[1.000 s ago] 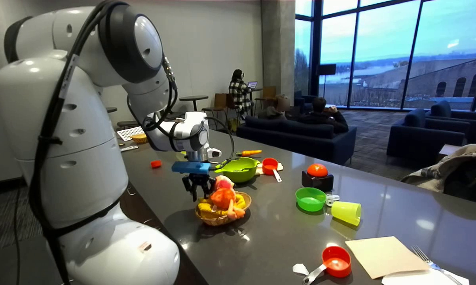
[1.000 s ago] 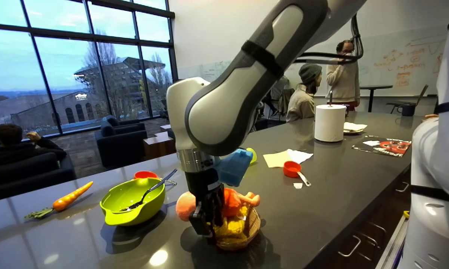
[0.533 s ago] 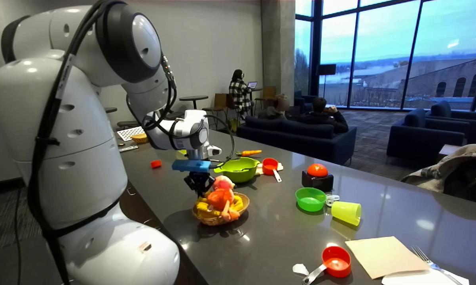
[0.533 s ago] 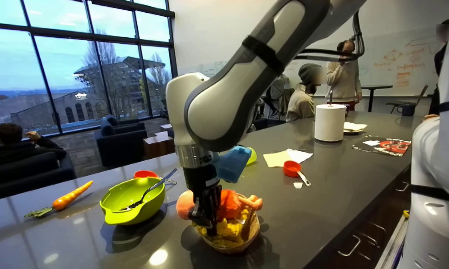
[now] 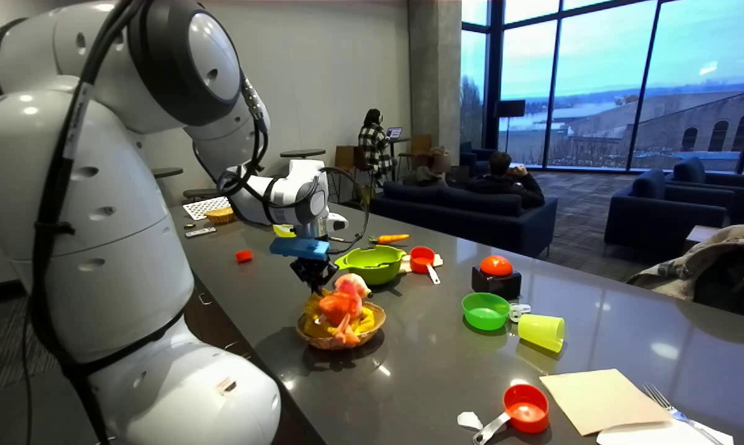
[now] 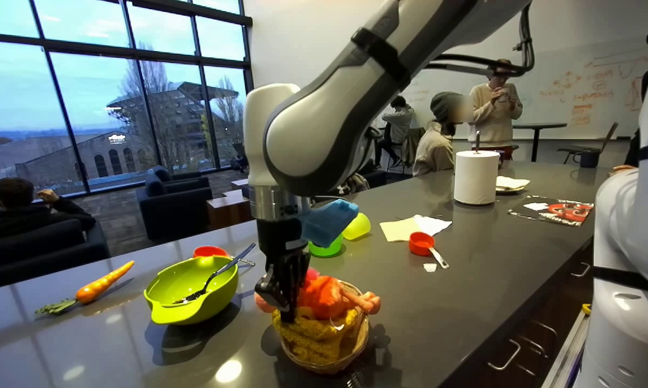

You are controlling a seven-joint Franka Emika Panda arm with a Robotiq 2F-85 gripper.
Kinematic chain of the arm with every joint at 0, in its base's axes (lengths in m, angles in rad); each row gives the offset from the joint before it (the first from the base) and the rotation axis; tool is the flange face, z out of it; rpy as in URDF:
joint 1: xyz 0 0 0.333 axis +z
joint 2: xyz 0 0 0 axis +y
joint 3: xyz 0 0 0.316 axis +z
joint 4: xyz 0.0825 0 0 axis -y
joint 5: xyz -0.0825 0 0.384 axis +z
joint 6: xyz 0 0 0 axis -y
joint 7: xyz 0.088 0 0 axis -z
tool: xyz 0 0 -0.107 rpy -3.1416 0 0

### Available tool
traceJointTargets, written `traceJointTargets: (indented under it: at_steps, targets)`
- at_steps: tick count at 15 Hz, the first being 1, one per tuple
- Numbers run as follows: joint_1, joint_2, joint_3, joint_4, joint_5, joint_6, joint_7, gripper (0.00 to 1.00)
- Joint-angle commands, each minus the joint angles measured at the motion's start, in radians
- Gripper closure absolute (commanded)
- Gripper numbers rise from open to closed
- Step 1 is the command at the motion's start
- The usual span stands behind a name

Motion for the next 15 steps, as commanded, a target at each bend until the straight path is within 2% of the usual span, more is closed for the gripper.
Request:
traceJointTargets:
  at_steps: [1,4,7,10,15]
  targets:
    - [-0.004,-0.065,-0.01,-0.014,0.032,0.009,0.025,0.98]
    - [-0.014,-0.068,-0.017,0.012,0.023,-0.026,0.061,0.98]
    - [-0.018,-0.04,-0.048,0.054,0.123,-0.11,0.018,0.98]
    - [-0.026,-0.033,-0.063,0.107,0.164,-0.166,-0.011,0.98]
    - [-0.032,-0.054,-0.058,0.196,0.139,-0.276,0.032,0.98]
